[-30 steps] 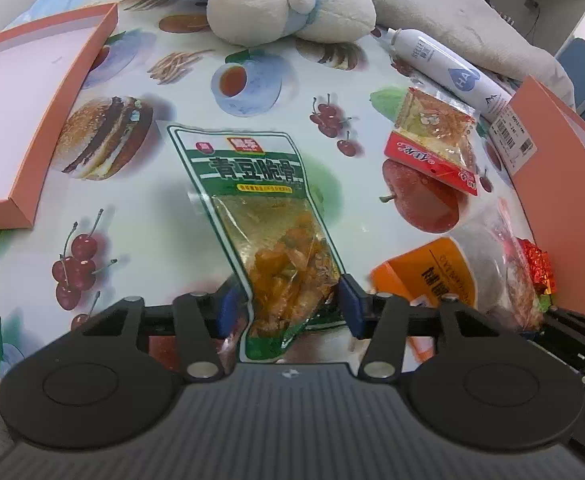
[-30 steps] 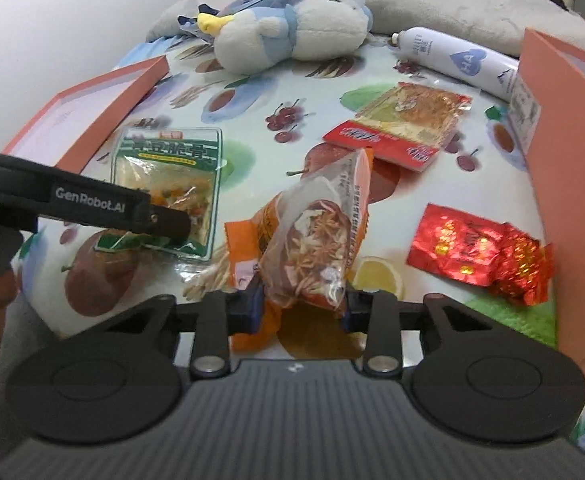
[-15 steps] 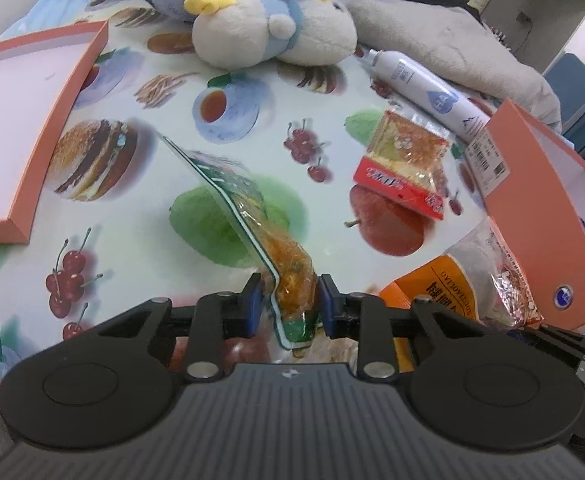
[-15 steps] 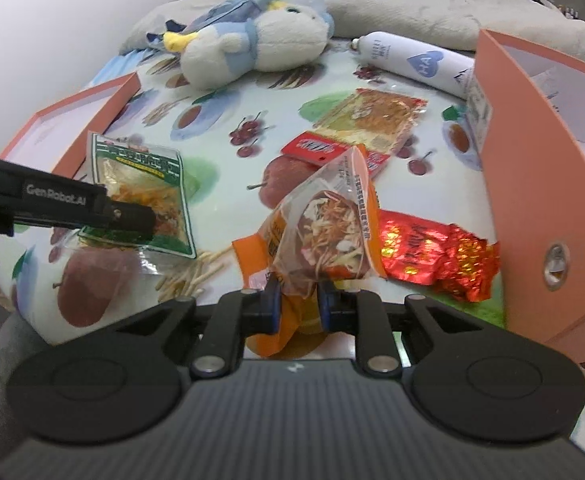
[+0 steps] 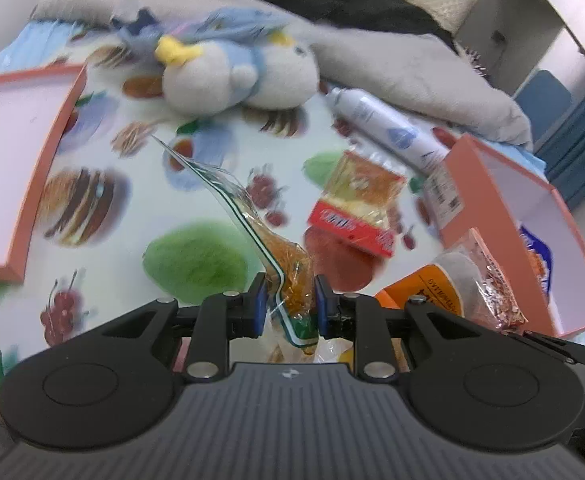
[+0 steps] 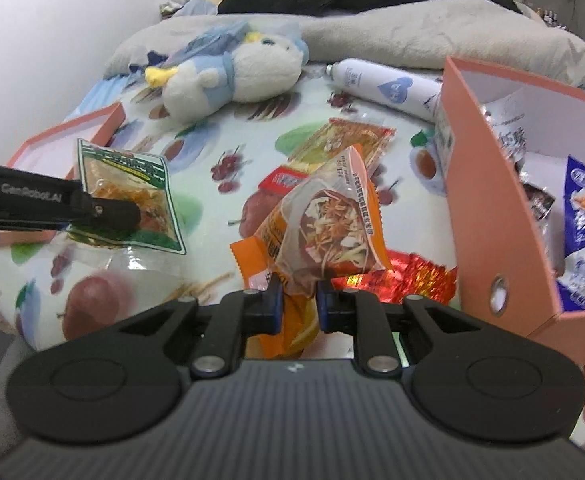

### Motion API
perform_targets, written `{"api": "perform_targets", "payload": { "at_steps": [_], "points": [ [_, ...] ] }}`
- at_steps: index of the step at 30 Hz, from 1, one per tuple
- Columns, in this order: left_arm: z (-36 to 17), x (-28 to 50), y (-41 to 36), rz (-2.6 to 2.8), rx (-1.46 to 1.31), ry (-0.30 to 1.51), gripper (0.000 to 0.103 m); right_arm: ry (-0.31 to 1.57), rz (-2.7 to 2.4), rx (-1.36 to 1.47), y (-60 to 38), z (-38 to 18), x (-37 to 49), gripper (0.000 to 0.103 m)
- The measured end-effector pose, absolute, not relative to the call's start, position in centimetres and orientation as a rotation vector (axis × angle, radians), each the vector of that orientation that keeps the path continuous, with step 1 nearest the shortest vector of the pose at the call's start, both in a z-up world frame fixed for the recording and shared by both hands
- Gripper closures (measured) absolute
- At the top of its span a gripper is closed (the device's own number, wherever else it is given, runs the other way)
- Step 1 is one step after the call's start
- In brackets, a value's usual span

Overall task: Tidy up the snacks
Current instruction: 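Lift and carry the orange and green-label packets over the pink box with both grippers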

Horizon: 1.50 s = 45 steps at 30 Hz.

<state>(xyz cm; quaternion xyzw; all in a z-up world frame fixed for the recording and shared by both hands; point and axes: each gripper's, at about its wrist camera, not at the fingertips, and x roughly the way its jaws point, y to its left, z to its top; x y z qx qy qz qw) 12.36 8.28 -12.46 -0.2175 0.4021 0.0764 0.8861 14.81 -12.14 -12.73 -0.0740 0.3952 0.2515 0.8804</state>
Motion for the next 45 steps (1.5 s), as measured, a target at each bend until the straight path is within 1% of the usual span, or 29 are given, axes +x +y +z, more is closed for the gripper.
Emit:
{"api": "perform_targets", "payload": {
  "at_steps": [9, 17, 24, 30, 35, 40, 45],
  "points": [
    [-5.1, 13.8, 7.7, 0.111, -0.443, 0.725, 0.076, 0.731, 0.488, -0.104, -13.4, -6.0, 15.3, 0.083],
    [1.3, 15.9, 5.1, 0.028, -0.383, 0.629, 0.076, 0.614, 0.466, -0.095, -15.2, -0.1, 16.0, 0.083],
    [5.6, 17.8, 1.7, -0.034, -0.316, 0.572, 0.076, 0.54, 0.429, -0.079, -17.4, 2.8, 17.2, 0.083],
    [7.2, 19.6, -1.8, -0.084, -0.281, 0.568, 0.076, 0.499, 0.378, -0.072, -20.2, 3.8, 17.8, 0.083],
    [7.6, 21.6, -4.7, -0.134, -0.241, 0.585, 0.076, 0.504, 0.325, -0.056, -22.9, 3.2, 18.9, 0.083],
    [6.5, 23.7, -8.3, -0.191, -0.222, 0.624, 0.076, 0.534, 0.274, -0.027, -25.9, 1.9, 19.4, 0.083],
    [4.3, 26.7, -12.0, -0.243, -0.194, 0.687, 0.076, 0.585, 0.223, -0.012, -28.6, 0.1, 20.8, 0.083]
  ]
}}
